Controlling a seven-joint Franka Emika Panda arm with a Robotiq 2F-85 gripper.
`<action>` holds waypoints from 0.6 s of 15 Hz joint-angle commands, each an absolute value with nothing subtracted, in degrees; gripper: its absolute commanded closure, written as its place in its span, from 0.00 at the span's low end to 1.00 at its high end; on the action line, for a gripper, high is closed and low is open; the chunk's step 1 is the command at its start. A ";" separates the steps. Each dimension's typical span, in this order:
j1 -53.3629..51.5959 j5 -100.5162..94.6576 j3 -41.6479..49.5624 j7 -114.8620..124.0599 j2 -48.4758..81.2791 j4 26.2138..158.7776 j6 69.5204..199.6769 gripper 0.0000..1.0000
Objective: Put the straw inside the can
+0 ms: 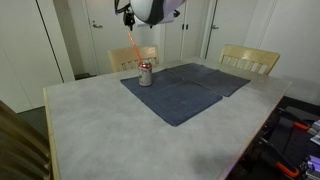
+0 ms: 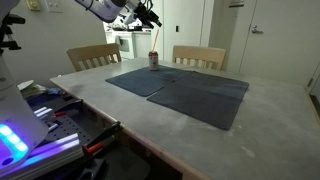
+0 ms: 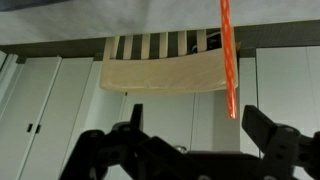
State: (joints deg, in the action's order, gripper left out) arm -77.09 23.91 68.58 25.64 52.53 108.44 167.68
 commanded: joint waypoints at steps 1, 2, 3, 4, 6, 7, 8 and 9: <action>-78.39 17.96 67.93 27.48 45.13 109.92 162.04 0.00; -78.93 16.61 68.28 28.26 44.26 110.02 160.66 0.00; -79.27 15.23 68.20 28.69 42.76 110.02 158.99 0.00; -79.24 13.92 67.89 29.07 41.33 109.80 157.34 0.00; -79.07 11.52 67.13 29.73 38.29 109.12 152.60 0.00; -78.90 10.25 66.68 30.16 36.64 108.60 149.21 0.00; -78.48 8.96 65.95 30.39 34.94 108.11 146.08 0.00; -77.86 7.72 64.91 30.51 33.23 107.54 143.35 0.00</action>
